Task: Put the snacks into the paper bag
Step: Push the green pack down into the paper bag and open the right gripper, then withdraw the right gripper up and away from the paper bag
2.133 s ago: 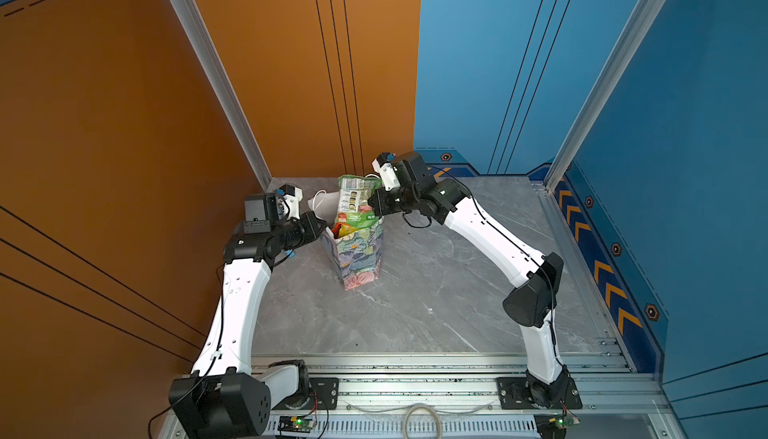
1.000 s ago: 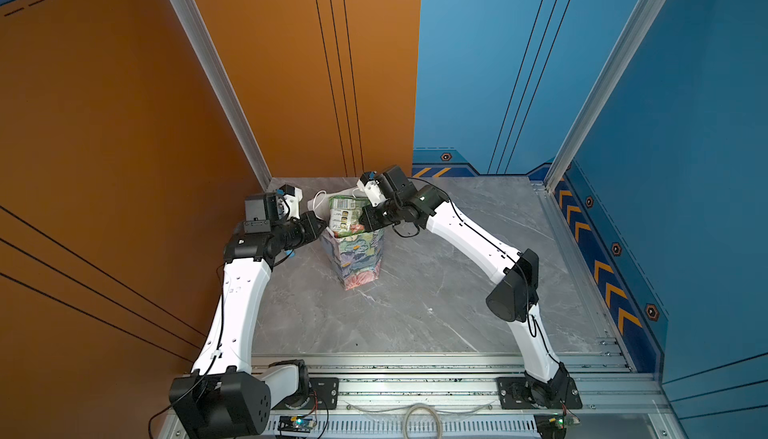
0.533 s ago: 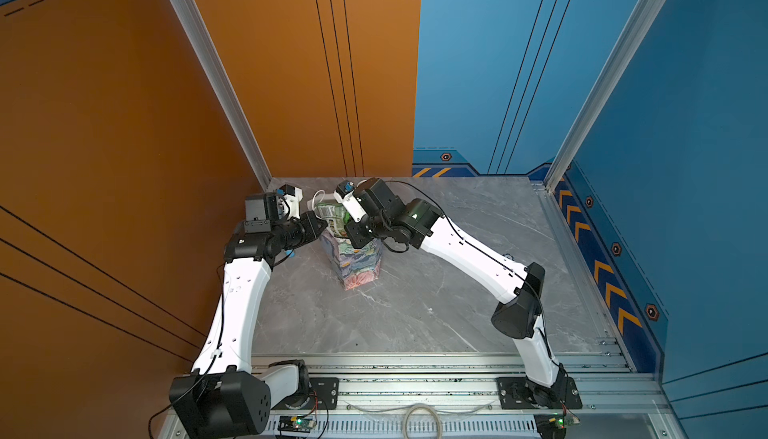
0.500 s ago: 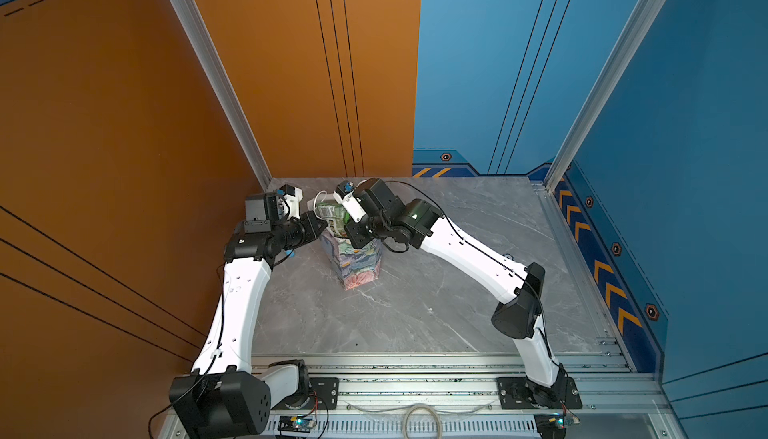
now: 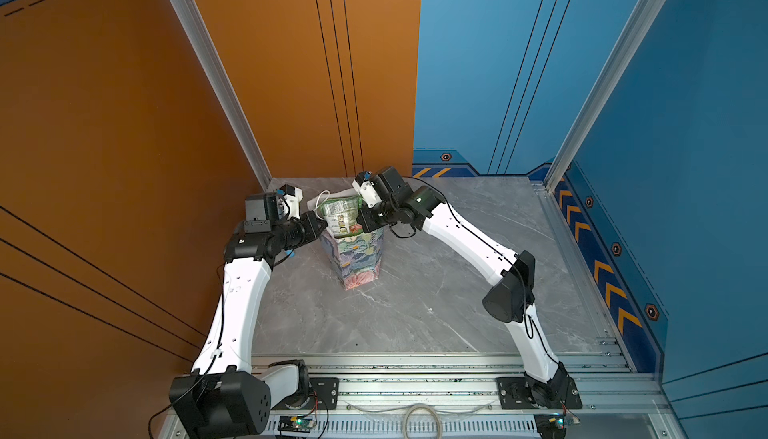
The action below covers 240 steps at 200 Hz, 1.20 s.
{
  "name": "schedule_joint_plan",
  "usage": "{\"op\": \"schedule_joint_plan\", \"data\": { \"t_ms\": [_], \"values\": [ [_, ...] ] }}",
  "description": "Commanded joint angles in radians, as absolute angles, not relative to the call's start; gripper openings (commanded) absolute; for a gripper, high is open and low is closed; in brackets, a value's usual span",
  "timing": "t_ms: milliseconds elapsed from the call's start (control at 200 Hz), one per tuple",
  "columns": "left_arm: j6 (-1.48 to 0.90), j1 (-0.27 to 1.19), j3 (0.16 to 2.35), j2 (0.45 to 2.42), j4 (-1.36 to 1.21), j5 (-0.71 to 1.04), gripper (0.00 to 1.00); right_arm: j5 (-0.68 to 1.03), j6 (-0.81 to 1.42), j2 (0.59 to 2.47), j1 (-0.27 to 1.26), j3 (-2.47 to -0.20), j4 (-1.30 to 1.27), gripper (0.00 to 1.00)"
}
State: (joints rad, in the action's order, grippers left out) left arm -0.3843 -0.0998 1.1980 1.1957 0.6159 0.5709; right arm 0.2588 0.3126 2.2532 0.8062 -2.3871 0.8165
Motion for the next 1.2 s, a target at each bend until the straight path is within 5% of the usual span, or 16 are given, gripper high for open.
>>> {"op": "schedule_joint_plan", "data": {
  "t_ms": [0,100,260,1021,1196],
  "values": [
    [-0.387,-0.099,1.211,1.194,0.609,0.591,0.00,0.317,0.387,2.289,0.773,-2.408,0.845,0.24],
    [-0.387,-0.099,1.212,1.197,0.610,0.591,0.00,0.322,0.415,2.290,0.746,-2.407,0.844,0.38],
    [-0.387,-0.099,1.213,1.197,0.609,0.588,0.00,0.320,0.425,2.242,0.724,-2.391,0.822,0.48],
    [-0.387,-0.092,1.228,1.211,0.608,0.587,0.00,0.065,0.363,1.790,0.706,-1.957,0.619,0.57],
    [-0.388,-0.088,1.241,1.209,0.609,0.587,0.19,0.030,0.371,1.704,0.707,-1.804,0.529,0.67]
  ]
}}
